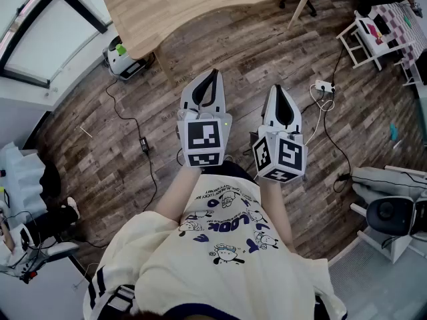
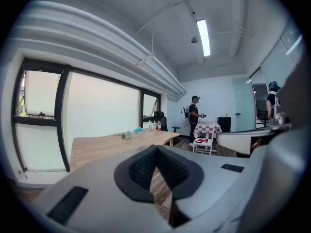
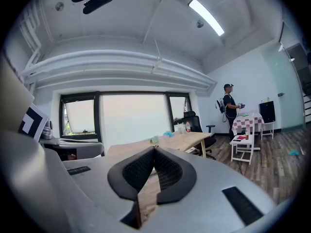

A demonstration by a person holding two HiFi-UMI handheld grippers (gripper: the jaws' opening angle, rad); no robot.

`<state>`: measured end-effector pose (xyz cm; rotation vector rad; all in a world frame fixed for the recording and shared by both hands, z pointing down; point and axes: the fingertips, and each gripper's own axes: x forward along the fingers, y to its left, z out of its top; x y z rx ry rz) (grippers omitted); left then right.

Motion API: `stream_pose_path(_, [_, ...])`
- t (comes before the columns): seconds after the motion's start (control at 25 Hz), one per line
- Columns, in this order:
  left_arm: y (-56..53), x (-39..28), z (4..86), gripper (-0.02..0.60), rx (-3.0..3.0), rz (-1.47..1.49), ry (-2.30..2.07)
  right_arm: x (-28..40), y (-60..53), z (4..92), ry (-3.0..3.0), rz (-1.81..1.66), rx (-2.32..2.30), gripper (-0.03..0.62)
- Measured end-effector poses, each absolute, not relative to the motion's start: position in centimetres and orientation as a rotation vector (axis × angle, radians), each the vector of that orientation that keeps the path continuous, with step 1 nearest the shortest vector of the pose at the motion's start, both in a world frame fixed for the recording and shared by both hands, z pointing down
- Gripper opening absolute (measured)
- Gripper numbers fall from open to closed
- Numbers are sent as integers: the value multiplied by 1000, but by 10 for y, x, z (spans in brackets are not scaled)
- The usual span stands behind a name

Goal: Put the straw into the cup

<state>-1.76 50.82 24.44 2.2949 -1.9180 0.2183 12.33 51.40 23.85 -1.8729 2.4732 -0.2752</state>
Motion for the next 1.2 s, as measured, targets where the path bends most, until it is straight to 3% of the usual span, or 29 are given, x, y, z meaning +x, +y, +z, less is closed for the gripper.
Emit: stream_pose_path(1.2, [515,9,283,28,2161,284,-1948,188,508,273,2459,-404,-1876,-6])
